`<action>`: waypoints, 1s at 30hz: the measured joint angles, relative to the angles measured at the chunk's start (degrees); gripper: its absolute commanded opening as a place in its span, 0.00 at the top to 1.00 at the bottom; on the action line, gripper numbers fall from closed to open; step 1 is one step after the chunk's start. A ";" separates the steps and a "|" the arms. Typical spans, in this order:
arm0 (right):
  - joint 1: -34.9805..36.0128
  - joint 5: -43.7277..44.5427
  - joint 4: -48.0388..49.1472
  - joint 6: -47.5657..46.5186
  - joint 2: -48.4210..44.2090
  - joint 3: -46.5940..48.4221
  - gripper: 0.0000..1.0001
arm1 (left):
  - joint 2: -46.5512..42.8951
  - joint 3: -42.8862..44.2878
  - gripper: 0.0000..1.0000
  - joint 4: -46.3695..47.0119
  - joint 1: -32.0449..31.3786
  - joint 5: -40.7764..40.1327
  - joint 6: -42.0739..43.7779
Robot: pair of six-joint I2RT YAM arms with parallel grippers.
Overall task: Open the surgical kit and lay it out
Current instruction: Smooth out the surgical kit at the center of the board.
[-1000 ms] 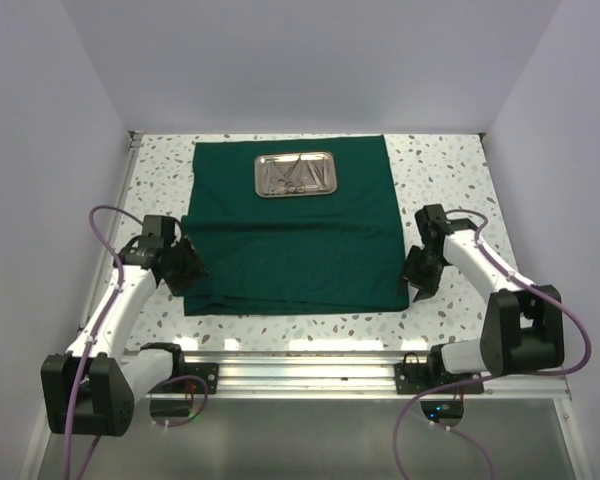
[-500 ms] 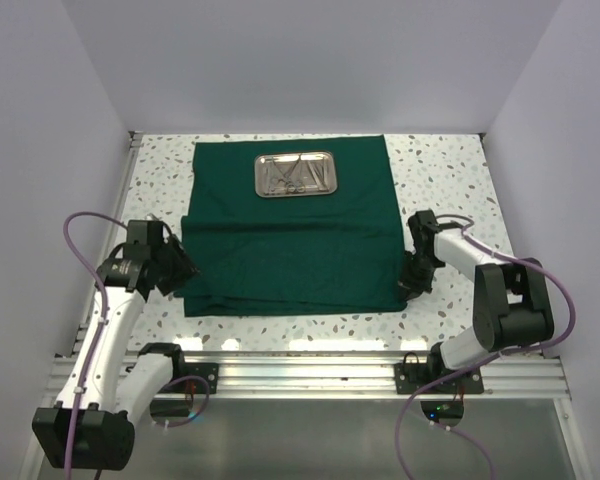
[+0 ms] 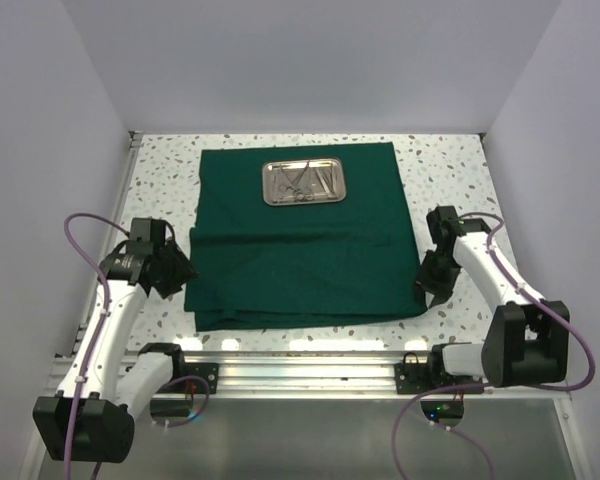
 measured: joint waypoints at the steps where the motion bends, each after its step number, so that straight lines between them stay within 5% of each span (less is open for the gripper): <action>1: -0.48 -0.02 -0.94 -0.13 0.02 -0.20 0.22 | 0.33 0.00 0.48 0.04 0.00 -0.11 -0.13; 2: -0.74 -0.20 -1.95 0.02 0.22 -0.35 0.02 | 0.61 -0.09 0.48 0.11 0.00 -0.13 -0.13; 13: -1.18 -1.73 -5.90 -2.78 4.04 6.80 0.02 | 1.25 -13.33 0.55 2.93 -3.06 2.73 -2.34; 30: -1.18 -3.63 -5.33 -3.37 3.91 7.63 0.02 | 15.82 -11.26 0.50 6.08 -4.39 -9.77 -8.02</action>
